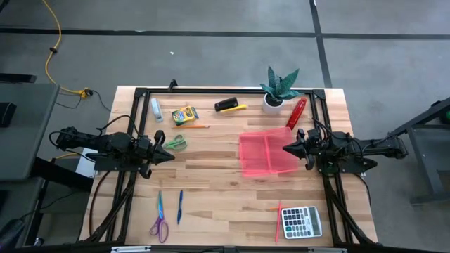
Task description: Pack school essentials
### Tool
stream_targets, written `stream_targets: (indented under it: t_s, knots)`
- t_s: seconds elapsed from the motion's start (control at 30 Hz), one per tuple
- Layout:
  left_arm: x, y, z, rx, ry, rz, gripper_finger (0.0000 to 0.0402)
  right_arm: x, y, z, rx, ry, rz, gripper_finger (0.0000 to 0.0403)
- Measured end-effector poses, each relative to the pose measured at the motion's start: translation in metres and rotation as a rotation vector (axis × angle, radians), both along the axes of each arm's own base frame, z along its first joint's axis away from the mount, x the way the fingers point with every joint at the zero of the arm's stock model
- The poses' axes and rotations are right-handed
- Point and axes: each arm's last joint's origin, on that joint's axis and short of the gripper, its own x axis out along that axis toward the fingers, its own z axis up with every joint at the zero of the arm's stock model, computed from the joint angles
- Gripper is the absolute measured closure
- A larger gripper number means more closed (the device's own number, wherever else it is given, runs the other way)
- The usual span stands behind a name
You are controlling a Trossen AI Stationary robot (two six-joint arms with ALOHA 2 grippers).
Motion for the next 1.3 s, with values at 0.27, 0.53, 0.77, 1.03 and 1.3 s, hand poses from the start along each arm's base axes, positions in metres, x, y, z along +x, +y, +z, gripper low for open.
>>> stream_targets:
  t_s: [0.27, 0.53, 0.77, 1.03, 1.3]
  knots:
    - [0.0, 0.0, 0.005, -0.027, -0.045, 0.0, 0.0401, 0.0, 0.0, 0.0, 0.0, 0.0, 0.0, 0.0402]
    - [-0.014, 0.01, 0.048, -0.487, -0.53, 0.172, 0.0401, 0.0, 0.0, 0.0, 0.0, 0.0, 0.0, 0.0402]
    - [-0.005, 0.015, 0.079, -0.468, -0.421, 0.414, 0.0397, 0.0, 0.0, 0.0, 0.0, 0.0, 0.0, 0.0402]
    - [0.028, 0.027, 0.117, -0.257, 0.084, 0.678, 0.0337, 0.0, 0.0, 0.0, 0.0, 0.0, 0.0, 0.0402]
    - [0.067, 0.064, 0.111, -0.201, 0.578, 0.696, 0.0258, 0.0, 0.0, 0.0, 0.0, 0.0, 0.0, 0.0402]
